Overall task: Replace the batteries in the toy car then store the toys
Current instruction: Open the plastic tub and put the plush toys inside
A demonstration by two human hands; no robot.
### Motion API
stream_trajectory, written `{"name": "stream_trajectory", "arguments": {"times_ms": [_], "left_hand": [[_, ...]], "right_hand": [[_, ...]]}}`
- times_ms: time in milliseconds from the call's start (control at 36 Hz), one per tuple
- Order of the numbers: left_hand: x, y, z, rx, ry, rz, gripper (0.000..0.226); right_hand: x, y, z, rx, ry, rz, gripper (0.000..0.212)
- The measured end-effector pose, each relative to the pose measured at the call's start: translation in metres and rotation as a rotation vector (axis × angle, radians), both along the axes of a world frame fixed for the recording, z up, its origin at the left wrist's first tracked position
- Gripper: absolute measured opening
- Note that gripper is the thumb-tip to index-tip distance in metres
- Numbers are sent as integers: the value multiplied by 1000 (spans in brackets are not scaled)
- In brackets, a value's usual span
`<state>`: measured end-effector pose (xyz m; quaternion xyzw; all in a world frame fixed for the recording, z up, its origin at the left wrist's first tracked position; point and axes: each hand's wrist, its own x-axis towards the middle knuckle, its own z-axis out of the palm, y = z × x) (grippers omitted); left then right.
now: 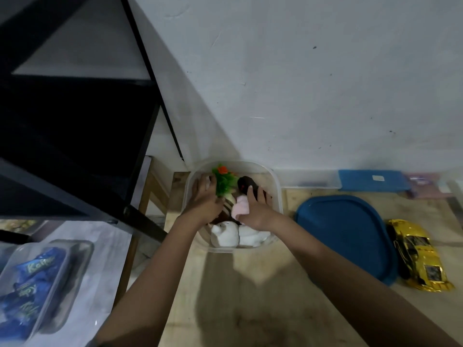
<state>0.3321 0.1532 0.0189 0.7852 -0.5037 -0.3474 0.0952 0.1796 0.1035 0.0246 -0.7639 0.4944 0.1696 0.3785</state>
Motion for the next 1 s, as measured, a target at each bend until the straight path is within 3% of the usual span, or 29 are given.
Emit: {"name": "stream_trajectory", "arguments": {"times_ms": [111,222,361,472,556,667,806,889,1000], "left_hand": [[-3,11,-3,9,28,-7,79],[-10,23,-11,-28,25,62,72],[-23,26,-3,-125,-22,156,74],[-54,21,20,-335,-86,189,64],[-89,16,38,-485,-46,154,57],[-144,16,53,-608,104,43,53],[-201,15,32,-487,246,46,48],[-228,19,10,-411,330,194,36],[-257,27,-20,-298,330,288,36]], "right_hand": [[-4,16,-3,32,54,43,80],[-6,27,0,-39,6,9,70],[-22,43,16,-119,-243,-21,57],[-61,46,38,-210,-460,-185,44],[-105,46,49,-307,-518,-342,40],[-173,40,45,-387,-475,-580,43],[-243,43,21,-259,-290,-820,40],[-276,40,-23,-202,-152,-830,45],[-280,52,-7,-223,-85,-762,47]]}}
